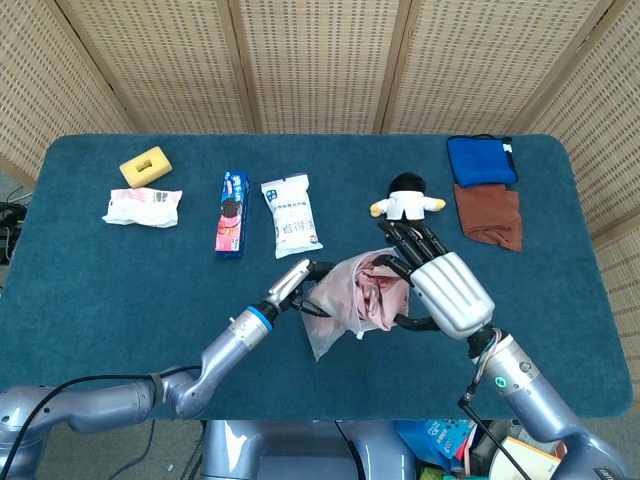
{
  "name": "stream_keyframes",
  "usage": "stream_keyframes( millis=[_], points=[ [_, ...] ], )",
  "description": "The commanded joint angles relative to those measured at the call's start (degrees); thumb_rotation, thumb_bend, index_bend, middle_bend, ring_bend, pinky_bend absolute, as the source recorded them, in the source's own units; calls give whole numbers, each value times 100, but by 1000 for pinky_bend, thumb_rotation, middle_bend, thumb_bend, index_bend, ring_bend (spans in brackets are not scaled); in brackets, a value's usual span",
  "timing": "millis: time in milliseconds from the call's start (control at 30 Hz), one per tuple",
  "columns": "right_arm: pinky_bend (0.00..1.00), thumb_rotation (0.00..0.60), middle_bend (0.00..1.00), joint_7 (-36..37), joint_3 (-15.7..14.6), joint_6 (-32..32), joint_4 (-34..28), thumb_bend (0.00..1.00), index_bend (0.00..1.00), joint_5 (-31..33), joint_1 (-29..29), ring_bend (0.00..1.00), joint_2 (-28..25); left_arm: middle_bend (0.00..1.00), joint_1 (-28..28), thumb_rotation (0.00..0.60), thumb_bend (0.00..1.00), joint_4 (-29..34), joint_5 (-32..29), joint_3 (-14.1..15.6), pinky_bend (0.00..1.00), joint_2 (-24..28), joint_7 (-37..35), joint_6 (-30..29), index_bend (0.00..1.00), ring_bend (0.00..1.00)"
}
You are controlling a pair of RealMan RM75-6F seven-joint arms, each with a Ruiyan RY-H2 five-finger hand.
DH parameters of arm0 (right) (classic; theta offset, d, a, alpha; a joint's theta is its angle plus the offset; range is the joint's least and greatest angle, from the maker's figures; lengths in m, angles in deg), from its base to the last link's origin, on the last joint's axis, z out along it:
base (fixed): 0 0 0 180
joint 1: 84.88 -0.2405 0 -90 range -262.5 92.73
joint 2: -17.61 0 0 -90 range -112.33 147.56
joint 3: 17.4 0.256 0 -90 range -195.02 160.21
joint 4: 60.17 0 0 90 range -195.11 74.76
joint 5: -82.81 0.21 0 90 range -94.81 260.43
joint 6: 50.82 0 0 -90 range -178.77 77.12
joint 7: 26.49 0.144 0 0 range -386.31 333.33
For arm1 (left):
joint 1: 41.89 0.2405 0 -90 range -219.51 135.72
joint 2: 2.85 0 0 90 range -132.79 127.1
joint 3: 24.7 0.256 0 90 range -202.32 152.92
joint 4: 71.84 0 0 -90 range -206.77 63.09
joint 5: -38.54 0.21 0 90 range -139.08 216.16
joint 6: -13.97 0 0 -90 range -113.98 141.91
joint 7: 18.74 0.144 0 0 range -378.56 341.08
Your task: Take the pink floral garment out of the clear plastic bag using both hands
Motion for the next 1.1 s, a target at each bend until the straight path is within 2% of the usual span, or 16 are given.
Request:
stream_keyframes(
  millis=[33, 433, 667, 867, 1033, 1100],
  points=[
    [0, 600, 0, -15, 22, 32, -8, 157, 291, 47, -47, 0, 13, 567, -2, 600, 309, 4, 2, 3, 548, 3, 12, 7, 572, 506],
    [0, 600, 6, -248, 16, 173, 42, 385, 365, 264, -258, 0, 153, 567, -6, 600, 310, 62, -1, -25, 548, 23, 1, 22, 572, 506],
    [0, 600, 20, -385, -17, 216, 87, 453, 412, 350, -346, 0, 241, 567, -4, 600, 310, 79, 47, -4, 548, 30, -20, 20, 571, 506],
    [0, 600, 32, -552, -57, 238, 115, 570, 456, 399, -416, 0, 318, 567, -9, 600, 310, 69, 77, 16, 548, 29, -55, 40, 572, 506],
    [0, 600, 52, -723, -89, 234, 142, 650, 534, 448, -466, 0, 379, 566, -5, 600, 310, 82, 108, 23, 548, 43, -98, 39, 572, 506],
    [0, 600, 59, -780, -105, 217, 144, 690, 595, 459, -475, 0, 403, 566, -3, 600, 310, 90, 122, 26, 548, 55, -110, 37, 572, 506]
  ],
)
